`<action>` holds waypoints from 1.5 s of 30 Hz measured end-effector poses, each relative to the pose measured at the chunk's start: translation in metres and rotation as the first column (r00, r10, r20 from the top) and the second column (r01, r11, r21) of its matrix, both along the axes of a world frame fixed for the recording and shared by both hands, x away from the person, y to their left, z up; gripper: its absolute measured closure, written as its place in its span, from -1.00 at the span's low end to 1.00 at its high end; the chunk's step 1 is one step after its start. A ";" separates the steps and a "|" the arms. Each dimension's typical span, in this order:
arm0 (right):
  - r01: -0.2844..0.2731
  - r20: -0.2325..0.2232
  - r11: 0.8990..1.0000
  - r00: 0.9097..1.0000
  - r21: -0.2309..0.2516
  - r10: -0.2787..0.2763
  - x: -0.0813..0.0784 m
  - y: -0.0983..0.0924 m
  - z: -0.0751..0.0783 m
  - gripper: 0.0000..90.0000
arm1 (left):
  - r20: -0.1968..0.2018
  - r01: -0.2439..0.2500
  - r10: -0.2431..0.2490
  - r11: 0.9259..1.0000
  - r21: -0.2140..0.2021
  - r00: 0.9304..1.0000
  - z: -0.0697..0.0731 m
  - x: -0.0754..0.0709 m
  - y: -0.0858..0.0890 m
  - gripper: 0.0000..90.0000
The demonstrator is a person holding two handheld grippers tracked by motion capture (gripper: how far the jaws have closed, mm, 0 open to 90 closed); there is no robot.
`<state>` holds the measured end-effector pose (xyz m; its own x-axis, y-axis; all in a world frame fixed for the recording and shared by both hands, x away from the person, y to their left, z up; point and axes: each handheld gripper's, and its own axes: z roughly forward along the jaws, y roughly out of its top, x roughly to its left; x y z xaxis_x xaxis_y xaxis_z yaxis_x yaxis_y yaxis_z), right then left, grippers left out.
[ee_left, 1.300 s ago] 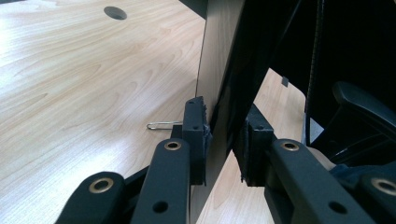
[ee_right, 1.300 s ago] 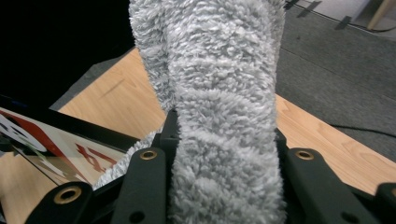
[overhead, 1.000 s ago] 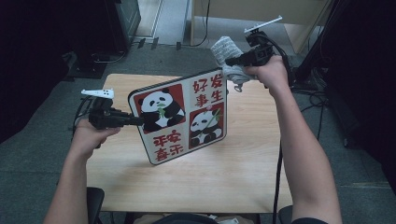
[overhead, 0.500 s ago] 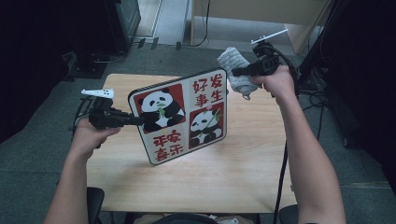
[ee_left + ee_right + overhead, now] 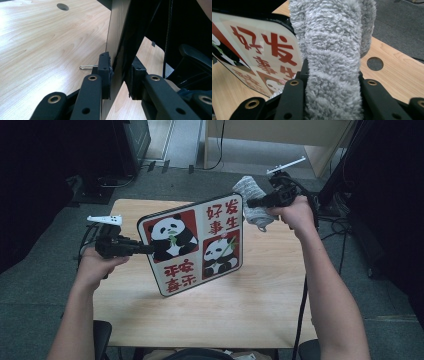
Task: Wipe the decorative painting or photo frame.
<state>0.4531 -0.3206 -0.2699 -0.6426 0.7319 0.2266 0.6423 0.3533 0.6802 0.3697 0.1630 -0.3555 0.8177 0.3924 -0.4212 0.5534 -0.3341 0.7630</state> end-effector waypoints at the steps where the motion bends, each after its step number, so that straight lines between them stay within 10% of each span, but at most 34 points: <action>1: 0.002 0.001 1.000 1.000 0.002 -0.002 -0.001 0.000 -0.001 0.51 | -0.001 -0.001 0.001 1.000 -0.002 1.000 0.000 0.000 0.000 0.70; 45: 0.018 0.003 1.000 1.000 0.011 -0.018 -0.023 -0.005 -0.054 0.49 | -0.005 0.002 -0.002 1.000 -0.021 1.000 -0.002 0.003 0.000 0.70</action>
